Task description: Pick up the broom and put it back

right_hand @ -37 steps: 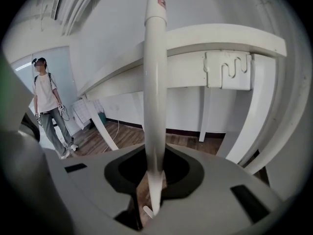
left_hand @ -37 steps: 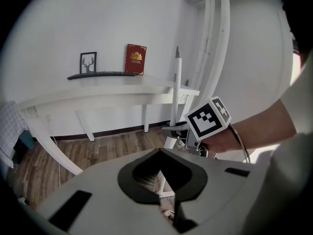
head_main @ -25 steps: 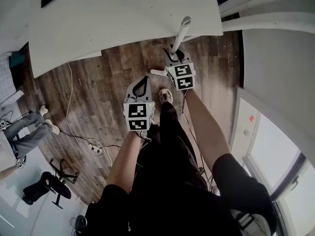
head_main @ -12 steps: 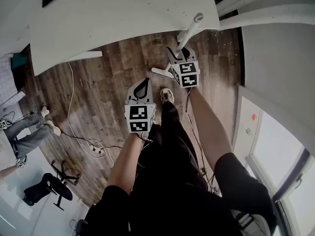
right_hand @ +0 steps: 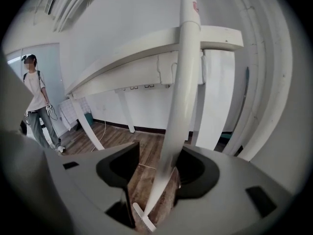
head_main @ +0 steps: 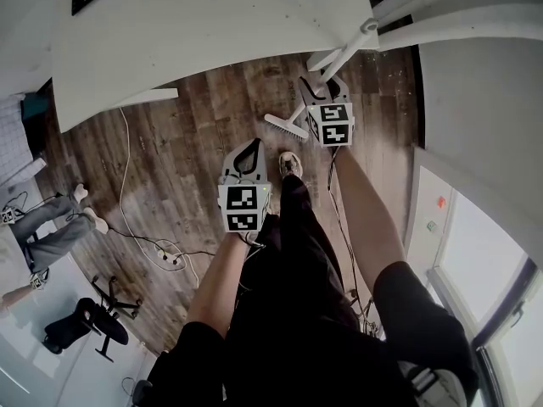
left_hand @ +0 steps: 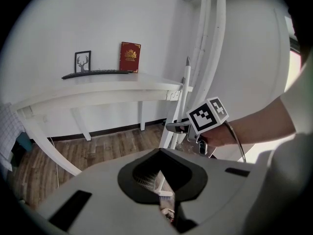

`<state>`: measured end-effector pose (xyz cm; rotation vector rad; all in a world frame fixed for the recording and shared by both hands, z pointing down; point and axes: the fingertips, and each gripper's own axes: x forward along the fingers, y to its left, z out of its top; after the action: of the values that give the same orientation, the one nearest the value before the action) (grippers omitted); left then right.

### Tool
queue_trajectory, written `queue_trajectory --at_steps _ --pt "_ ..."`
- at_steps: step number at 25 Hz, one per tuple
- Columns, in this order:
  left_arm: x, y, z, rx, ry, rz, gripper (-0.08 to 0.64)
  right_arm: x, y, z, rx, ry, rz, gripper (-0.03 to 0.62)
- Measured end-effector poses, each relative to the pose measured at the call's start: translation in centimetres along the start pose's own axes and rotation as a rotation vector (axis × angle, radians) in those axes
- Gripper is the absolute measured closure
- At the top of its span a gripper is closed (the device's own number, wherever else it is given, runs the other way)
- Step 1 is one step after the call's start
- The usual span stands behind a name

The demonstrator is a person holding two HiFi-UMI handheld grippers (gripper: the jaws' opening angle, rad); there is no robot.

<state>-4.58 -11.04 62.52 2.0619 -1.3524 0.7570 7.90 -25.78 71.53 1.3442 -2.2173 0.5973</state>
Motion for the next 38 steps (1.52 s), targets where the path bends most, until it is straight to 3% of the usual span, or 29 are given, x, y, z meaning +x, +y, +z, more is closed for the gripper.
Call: queue_trajectory --at_steps 21,22,23,24,25,29,38 --pt "1.8 -1.8 0.0 0.012 0.034 -0.032 0.56 0.4 -3.8 -1.1 0.011 0.004 -0.05 0.345" --pt "1.9 -1.8 0.0 0.013 0.034 -0.032 0.56 0.3 -4.0 -1.0 0.011 -0.001 -0.056 0.354" --pt "1.9 -1.8 0.1 0.013 0.035 -0.031 0.56 0.2 -4.1 -0.8 0.018 -0.01 -0.054 0.441" --pt "1.8 -1.9 0.1 0.013 0.035 -0.031 0.56 0.0 -4.1 -0.6 0.032 -0.022 -0.04 0.52" --pt "1.8 -1.9 0.1 0.013 0.036 -0.03 0.56 -0.2 -3.8 -0.4 0.044 -0.033 -0.016 0.531" --pt "1.5 -2.1 -0.1 0.013 0.037 -0.032 0.56 -0.5 -1.8 -0.3 0.03 -0.032 0.084 0.537" --pt "1.1 -2.7 -0.7 -0.018 0.023 -0.041 0.56 -4.2 3.7 -1.6 -0.093 0.092 0.377 0.537"
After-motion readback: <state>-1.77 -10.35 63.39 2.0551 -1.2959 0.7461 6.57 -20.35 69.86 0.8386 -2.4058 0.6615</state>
